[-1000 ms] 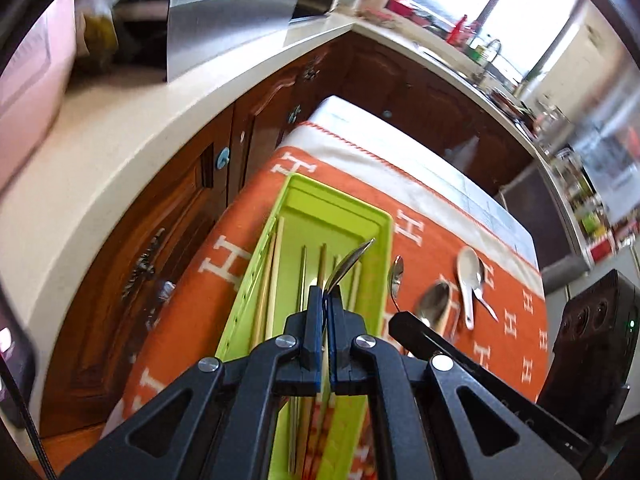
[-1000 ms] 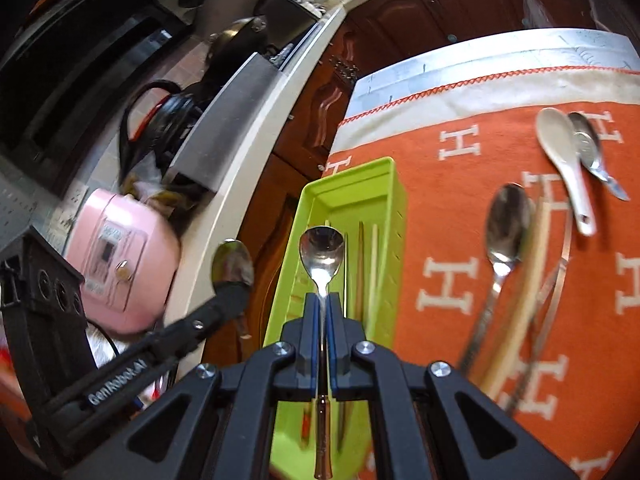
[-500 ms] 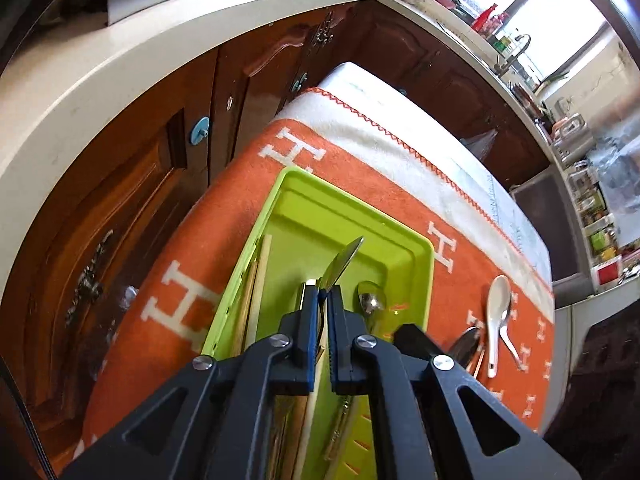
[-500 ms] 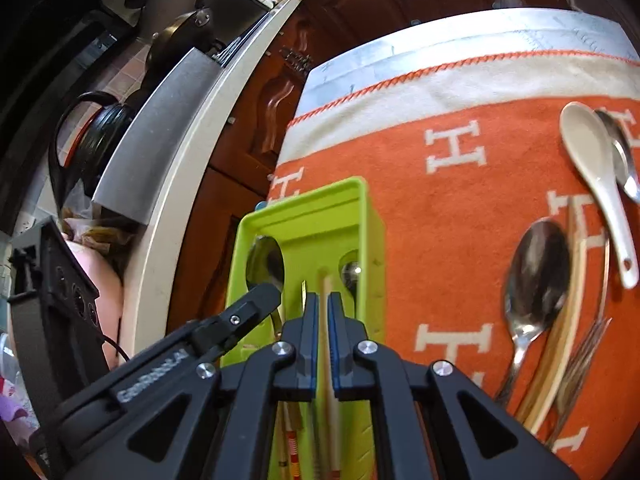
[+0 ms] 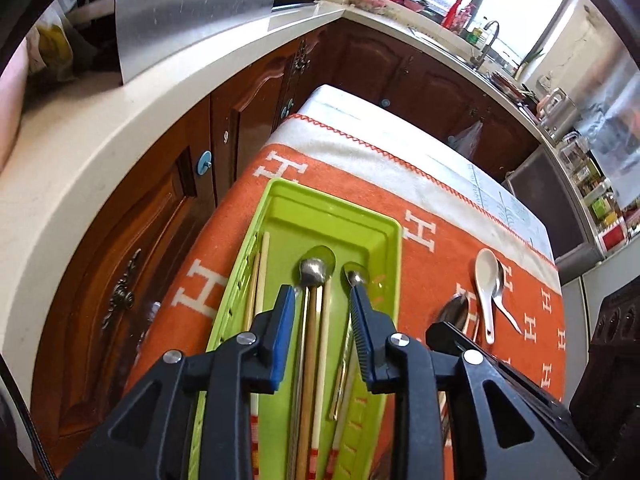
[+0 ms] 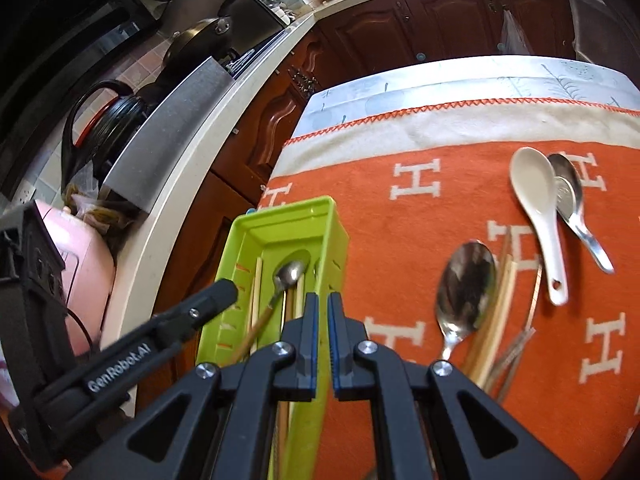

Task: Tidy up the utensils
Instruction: 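Move both open tools back over the remaining utensils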

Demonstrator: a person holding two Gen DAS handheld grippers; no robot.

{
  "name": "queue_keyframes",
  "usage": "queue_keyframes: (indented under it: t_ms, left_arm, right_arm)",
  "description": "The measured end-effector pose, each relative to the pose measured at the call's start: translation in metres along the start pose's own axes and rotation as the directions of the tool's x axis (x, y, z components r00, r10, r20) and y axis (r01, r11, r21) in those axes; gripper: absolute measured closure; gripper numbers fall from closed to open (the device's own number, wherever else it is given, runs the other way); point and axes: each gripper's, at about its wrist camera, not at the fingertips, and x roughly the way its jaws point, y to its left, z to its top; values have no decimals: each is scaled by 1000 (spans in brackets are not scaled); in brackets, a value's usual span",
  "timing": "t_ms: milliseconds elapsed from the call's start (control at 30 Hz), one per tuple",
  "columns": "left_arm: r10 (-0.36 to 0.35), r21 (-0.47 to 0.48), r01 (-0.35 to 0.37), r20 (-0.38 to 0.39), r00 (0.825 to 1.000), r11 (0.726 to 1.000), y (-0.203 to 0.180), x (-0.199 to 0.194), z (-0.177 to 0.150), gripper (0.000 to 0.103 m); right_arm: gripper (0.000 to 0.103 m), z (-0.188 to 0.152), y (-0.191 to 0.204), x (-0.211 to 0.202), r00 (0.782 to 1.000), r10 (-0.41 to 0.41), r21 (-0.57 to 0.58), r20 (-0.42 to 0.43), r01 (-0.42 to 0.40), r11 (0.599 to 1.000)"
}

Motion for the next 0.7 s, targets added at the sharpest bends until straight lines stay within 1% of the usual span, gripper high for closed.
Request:
queue_keyframes:
  t_ms: [67, 133, 233, 467, 700]
  left_arm:
    - [12, 28, -12, 18, 1000, 1000, -7, -11, -7, 71]
    - [27, 53, -29, 37, 999, 998, -13, -21, -15, 58]
    - [24, 96, -29, 54, 998, 995, -24, -36, -27, 57]
    - [3, 169, -11, 44, 999, 986, -47, -56, -51, 57]
    - [-5, 214, -2, 36, 999, 977, -68, -62, -65, 57]
  right_arm:
    - [98, -6, -1, -7, 1000, -8, -22, 0, 8, 1000]
    - [98, -13, -4, -15, 1000, -9, -35, 1, 9, 999]
    - [98, -25, -7, -28, 1000, -10, -59, -4, 10, 998]
    - [98, -49, -21, -60, 1000, -21, -88, 9, 21, 996]
    - [98, -61, -50, -87, 999, -39, -55, 23, 40, 998]
